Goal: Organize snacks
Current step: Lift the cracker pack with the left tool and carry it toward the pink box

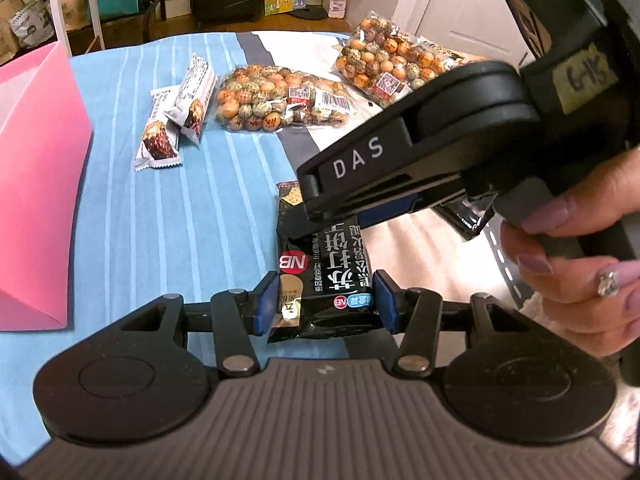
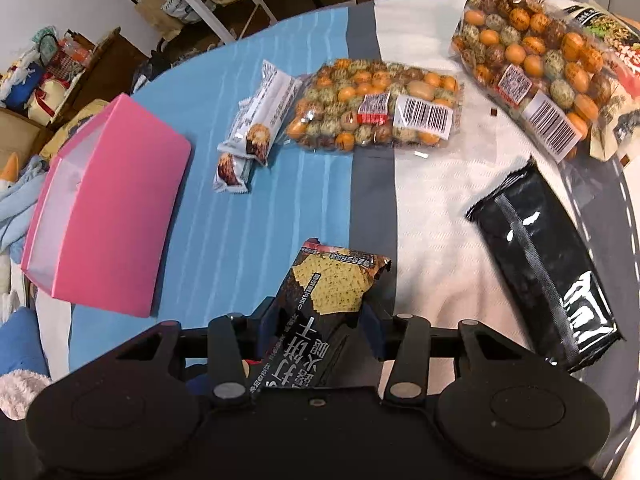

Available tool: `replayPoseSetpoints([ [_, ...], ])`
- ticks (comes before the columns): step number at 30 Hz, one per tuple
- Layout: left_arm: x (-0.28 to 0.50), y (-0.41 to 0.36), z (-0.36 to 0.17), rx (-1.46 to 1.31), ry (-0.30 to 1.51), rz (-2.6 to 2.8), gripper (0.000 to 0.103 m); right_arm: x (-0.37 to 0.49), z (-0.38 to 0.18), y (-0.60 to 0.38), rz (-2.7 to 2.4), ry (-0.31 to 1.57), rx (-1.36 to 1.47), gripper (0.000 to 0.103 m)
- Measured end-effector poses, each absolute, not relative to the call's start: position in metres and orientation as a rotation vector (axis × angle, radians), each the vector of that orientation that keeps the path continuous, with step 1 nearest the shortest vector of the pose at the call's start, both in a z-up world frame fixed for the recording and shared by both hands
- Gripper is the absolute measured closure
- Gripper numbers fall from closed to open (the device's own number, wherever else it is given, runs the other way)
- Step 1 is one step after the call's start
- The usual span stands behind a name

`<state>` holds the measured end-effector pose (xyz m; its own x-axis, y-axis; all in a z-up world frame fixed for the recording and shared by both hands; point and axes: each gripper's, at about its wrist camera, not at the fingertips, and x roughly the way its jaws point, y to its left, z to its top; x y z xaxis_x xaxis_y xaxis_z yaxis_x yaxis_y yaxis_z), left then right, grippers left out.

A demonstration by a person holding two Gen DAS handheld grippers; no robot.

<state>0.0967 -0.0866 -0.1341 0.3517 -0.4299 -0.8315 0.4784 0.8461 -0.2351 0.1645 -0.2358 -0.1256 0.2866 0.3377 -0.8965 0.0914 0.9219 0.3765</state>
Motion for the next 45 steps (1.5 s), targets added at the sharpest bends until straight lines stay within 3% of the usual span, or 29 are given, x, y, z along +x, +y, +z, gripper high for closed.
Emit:
replayPoseSetpoints([
  [8,0.108,-0.081,-0.168,-0.045,1.147,-0.59,0.054,0.171,-0.145,-0.214,0.138,1.327,0.252,0.049],
  [15,0.109,-0.088,-0.178,-0.036,1.112,-0.579,0.05,0.172,-0.155,-0.197,0.14,1.321,0.168,0.038],
  [20,0.106,-0.091,-0.173,-0.006,1.102,-0.578,0.055,0.17,-0.154,-0.204,0.16,1.312,0.203,0.043],
  [28,0.09,-0.091,-0.139,0.062,1.094,-0.594,0.055,0.156,-0.13,-0.214,0.216,1.319,0.3,0.043],
  [45,0.052,-0.031,-0.048,0.121,0.978,-0.518,0.054,0.128,-0.037,-0.155,0.393,1.176,0.232,0.042],
])
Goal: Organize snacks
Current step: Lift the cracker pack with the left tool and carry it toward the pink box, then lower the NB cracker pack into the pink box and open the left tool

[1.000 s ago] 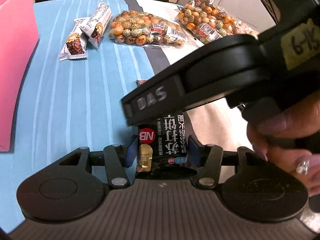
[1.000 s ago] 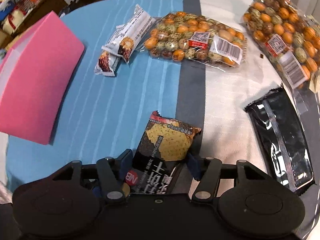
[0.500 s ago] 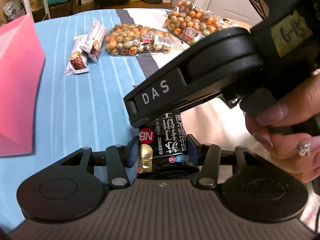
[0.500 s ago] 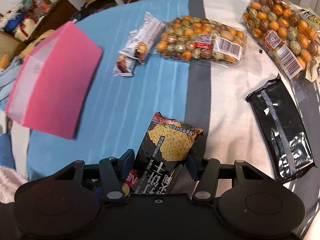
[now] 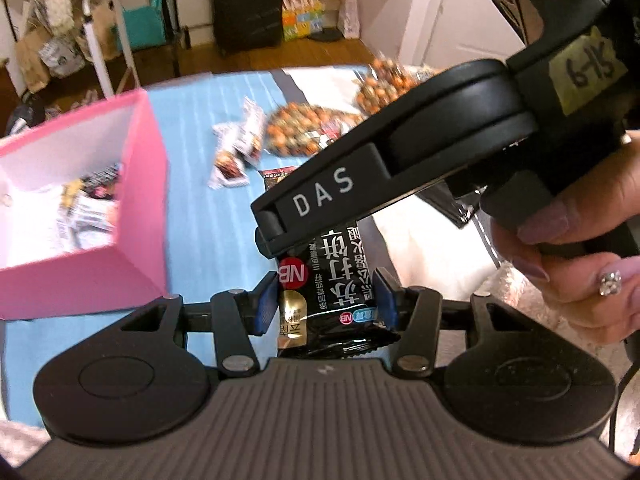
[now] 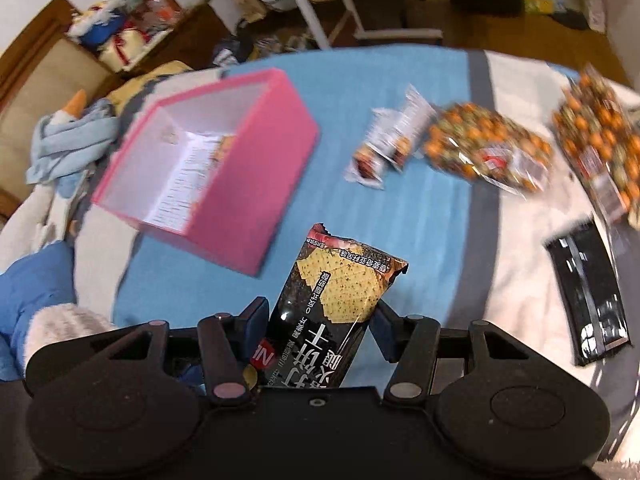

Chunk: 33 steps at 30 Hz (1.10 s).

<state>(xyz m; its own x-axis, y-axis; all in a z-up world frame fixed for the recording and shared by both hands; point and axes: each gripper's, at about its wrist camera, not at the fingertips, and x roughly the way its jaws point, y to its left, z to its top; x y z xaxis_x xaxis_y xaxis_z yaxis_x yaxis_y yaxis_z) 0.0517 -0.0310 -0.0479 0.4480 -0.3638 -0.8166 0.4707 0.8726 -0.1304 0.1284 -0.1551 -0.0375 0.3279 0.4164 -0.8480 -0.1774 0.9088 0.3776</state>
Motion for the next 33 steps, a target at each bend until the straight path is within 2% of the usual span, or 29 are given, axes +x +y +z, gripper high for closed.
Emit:
replayPoseSetpoints([
  [16,0.093,0.102,-0.004,0.002,0.807,-0.392,0.053,0.202,0.015,-0.035,0.546,1.047,0.116,0.043],
  [24,0.147,0.135,-0.042,-0.078,0.84,-0.378,0.053,0.242,-0.02,0.0,0.528,1.047,0.095,0.044],
  [33,0.168,0.135,-0.071,-0.015,0.897,-0.354,0.053,0.26,-0.06,0.002,0.519,1.103,0.165,0.043],
])
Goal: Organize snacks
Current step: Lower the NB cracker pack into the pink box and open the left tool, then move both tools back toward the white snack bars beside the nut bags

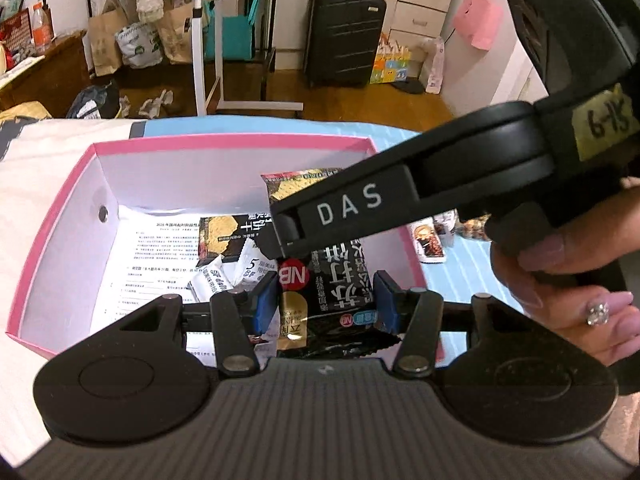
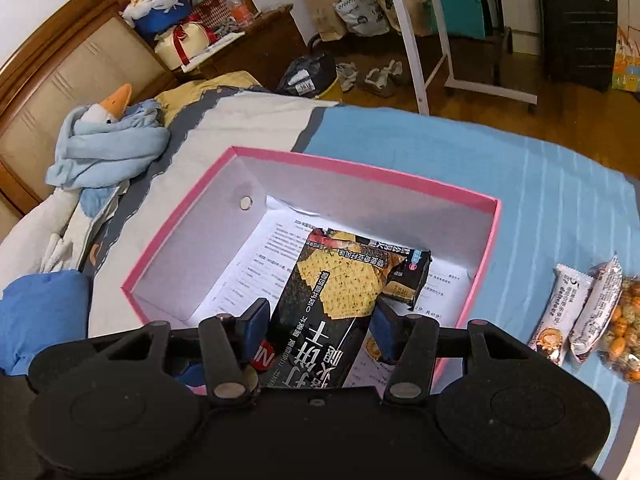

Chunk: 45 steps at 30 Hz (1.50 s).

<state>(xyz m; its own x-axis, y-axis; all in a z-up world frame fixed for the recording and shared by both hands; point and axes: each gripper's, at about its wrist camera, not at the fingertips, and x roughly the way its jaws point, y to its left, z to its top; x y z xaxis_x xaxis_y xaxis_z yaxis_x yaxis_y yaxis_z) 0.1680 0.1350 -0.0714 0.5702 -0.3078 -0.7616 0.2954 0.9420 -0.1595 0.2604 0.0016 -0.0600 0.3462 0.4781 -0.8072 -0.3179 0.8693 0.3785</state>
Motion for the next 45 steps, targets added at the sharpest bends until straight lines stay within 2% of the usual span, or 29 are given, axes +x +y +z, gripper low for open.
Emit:
replayPoseSetpoints([
  [5,0.172,0.131,-0.076,0.04,0.896,-0.308,0.048,0.266,-0.075,0.006,0.49,1.126,0.152,0.041],
  [11,0.17,0.14,-0.075,0.028,0.897,-0.258,0.047,0.259,-0.07,0.003,0.496,1.1,0.074,0.041],
  [19,0.152,0.143,-0.053,-0.024,0.847,-0.248,0.047,0.235,-0.023,-0.046,0.521,1.041,0.012,0.041],
  [31,0.107,0.068,0.002,0.01,0.816,-0.397,0.04,0.148,0.04,-0.189,0.449,0.923,-0.167,0.041],
  [40,0.106,0.007,-0.007,0.081,0.829,-0.471,0.038,0.118,0.022,-0.275,0.363,0.933,-0.152,0.04],
  [45,0.121,-0.011,-0.028,0.072,0.857,-0.482,0.039,0.129,0.004,-0.278,0.375,0.952,-0.105,0.04],
])
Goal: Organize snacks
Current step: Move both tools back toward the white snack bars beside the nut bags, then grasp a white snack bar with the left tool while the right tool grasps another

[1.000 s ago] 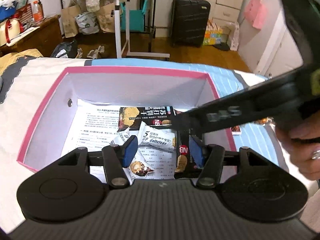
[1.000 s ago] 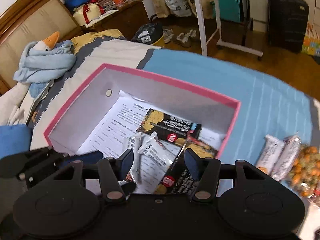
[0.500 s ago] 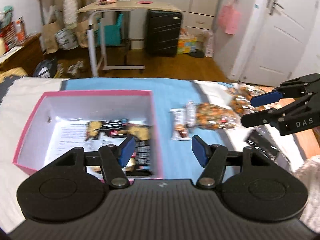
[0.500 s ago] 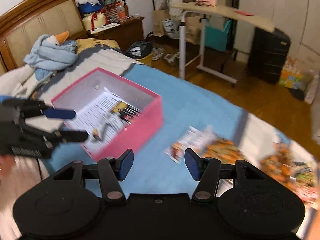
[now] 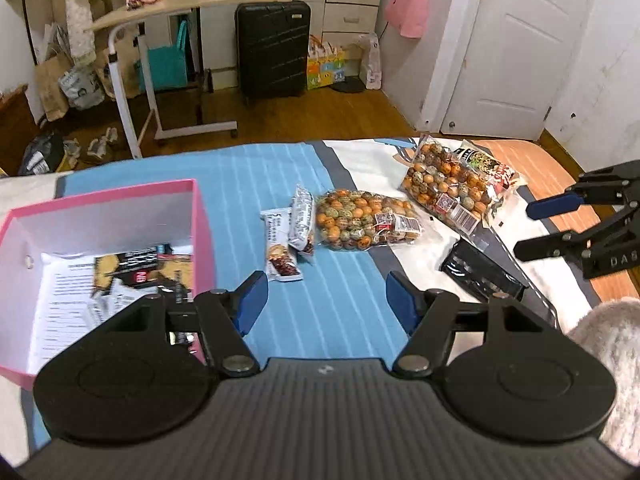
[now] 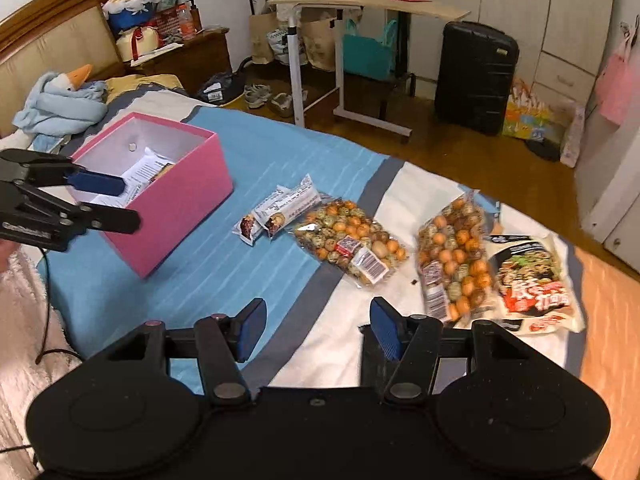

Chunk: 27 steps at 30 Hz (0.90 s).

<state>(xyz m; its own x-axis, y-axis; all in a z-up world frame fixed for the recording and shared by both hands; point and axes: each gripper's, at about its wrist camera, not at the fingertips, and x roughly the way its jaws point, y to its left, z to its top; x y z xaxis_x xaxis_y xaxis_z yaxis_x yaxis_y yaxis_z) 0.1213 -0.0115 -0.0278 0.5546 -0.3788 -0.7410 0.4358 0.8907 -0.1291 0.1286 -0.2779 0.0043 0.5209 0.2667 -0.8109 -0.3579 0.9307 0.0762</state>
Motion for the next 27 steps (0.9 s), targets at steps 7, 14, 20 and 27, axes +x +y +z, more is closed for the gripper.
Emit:
replayPoseSetpoints([
  [7,0.154,-0.033,-0.059,0.091,0.867,-0.443,0.042,0.189,-0.009,-0.254,0.421,0.985,0.051,0.04],
  [14,0.191,-0.047,-0.105,0.11,0.939,-0.428,0.051,0.259,-0.045,-0.234,0.38,1.099,0.218,0.041],
  [20,0.213,-0.053,-0.13,0.11,0.905,-0.365,0.051,0.298,-0.085,-0.218,0.322,1.176,0.295,0.047],
  [27,0.234,-0.056,-0.15,0.113,0.907,-0.343,0.051,0.317,-0.123,-0.211,0.299,1.2,0.338,0.05],
])
